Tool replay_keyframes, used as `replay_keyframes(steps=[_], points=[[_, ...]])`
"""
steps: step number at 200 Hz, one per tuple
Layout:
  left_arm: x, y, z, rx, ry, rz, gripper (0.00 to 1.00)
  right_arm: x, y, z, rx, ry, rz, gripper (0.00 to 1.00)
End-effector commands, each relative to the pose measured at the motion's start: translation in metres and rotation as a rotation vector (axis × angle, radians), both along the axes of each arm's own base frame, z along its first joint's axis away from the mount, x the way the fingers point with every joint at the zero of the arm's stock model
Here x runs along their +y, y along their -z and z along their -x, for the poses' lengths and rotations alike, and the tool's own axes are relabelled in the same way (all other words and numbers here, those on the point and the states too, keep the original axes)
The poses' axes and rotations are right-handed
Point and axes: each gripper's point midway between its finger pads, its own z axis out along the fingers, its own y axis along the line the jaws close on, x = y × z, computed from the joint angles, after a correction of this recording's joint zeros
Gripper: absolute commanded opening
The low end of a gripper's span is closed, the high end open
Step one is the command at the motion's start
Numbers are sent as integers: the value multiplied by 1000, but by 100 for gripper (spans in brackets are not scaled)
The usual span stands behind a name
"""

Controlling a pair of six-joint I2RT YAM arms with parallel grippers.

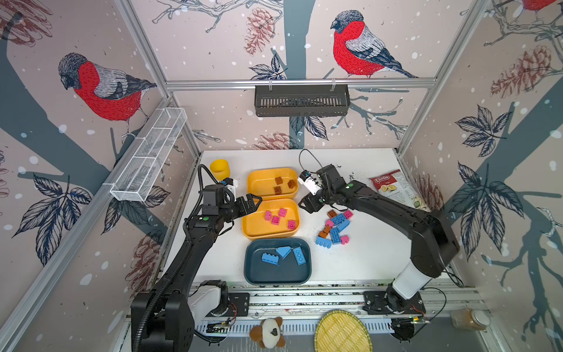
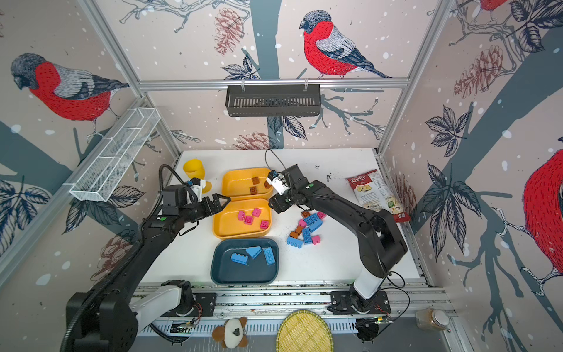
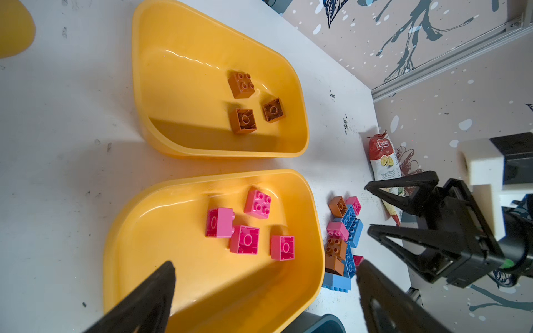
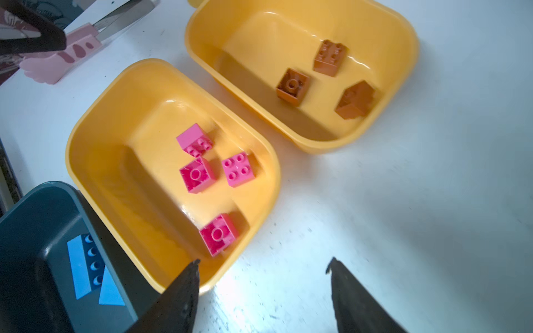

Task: Sort the legos into containers by color
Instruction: Place the lego in the container, then pick up the lego from the center of the table.

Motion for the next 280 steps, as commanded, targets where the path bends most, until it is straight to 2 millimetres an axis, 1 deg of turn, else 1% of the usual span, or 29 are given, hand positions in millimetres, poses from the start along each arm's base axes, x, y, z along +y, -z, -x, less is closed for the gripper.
replay_keyframes(steps=[1,18,34,49,65,96,117,130,154,174,187,228,241,265,280], points=[[-10,-7,-4,-26,31,14,97,-34,-2,1,17,84,23,74],[-15,-4,-5,-19,42,16,97,-58,3,2,22,128,72,76],[-19,-3,-6,-17,49,22,97,-83,15,-1,35,194,150,78],[-21,-2,-7,-15,52,24,97,-100,26,-5,51,257,197,79],[-23,-3,-8,-19,57,26,97,-107,38,-11,66,299,233,79],[-23,-4,-6,-20,58,22,97,-110,68,-21,96,322,301,77],[-22,-4,-3,-21,56,19,97,-109,86,-26,123,320,331,73],[-21,-4,-2,-23,54,17,97,-112,97,-30,131,329,367,70],[-21,-4,-1,-21,53,17,97,-113,111,-34,148,326,402,65],[-22,-5,-1,-24,58,22,97,-111,117,-35,164,319,405,59],[-23,-6,-1,-26,62,25,97,-113,123,-33,181,321,421,56],[-26,-8,-1,-29,72,46,97,-116,136,-25,223,317,447,51],[-26,-8,-1,-29,74,49,97,-117,137,-23,232,320,449,47],[-27,-10,0,-33,78,56,97,-115,134,-20,246,317,443,33],[-26,-13,0,-38,78,60,97,-112,127,-23,239,313,426,23]])
